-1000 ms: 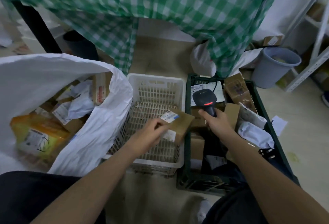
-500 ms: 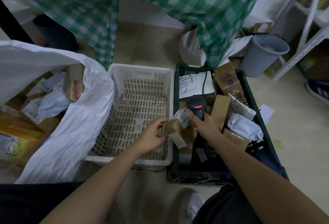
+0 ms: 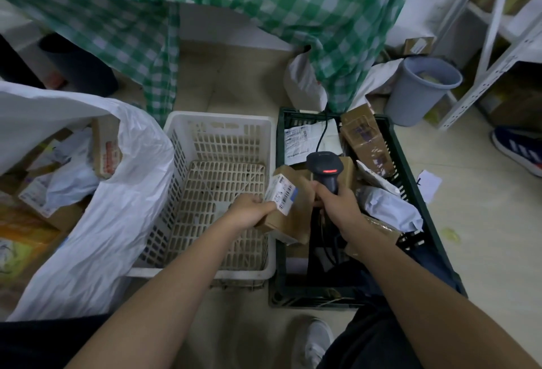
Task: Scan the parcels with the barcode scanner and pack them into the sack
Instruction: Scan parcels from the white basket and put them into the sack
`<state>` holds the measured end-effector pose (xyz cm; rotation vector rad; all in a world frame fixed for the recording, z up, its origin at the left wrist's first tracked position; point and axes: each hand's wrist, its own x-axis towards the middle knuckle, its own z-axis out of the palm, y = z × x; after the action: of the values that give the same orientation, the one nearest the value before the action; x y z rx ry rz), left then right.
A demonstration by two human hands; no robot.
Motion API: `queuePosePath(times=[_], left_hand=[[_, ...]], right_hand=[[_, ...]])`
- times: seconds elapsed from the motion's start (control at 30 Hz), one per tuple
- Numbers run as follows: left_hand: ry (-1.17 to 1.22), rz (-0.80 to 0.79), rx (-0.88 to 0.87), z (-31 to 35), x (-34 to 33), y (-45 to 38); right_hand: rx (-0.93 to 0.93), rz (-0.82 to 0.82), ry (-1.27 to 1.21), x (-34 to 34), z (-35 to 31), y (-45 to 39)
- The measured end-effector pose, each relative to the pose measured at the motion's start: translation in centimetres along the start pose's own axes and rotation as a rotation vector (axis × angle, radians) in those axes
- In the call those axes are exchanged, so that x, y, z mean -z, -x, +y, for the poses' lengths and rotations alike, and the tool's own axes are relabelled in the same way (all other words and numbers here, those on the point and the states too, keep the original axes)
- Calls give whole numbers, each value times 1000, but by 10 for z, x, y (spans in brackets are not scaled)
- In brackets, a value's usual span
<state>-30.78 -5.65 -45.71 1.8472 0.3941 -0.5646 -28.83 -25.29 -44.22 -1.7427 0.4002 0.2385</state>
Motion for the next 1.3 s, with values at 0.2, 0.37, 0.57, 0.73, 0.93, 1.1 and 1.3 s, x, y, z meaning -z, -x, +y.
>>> queuePosePath(times=[0.2,0.37,0.57,0.73,0.93,1.1,1.3], left_hand=[[561,84,-16,9,20,28],[898,52,-101,19,30,48],[895,-30,-140,17,20,71],[779,106,-88,7,49,87],[592,179,-32,-30,98,113],[456,122,-66,-40,118,136],[388,283,-77,-40,139,139]], right_hand=[[85,9,-102,-7,-31,11],[70,-53,-172,-35,-49,29],[105,-115,-394,-55,-65,39],[132,-149,-292,-53,-72,40],[100,-312,-85,-50,-65,51],[170,-378,15,-64,-67,64],[394,-339,375,-69,-82,75]])
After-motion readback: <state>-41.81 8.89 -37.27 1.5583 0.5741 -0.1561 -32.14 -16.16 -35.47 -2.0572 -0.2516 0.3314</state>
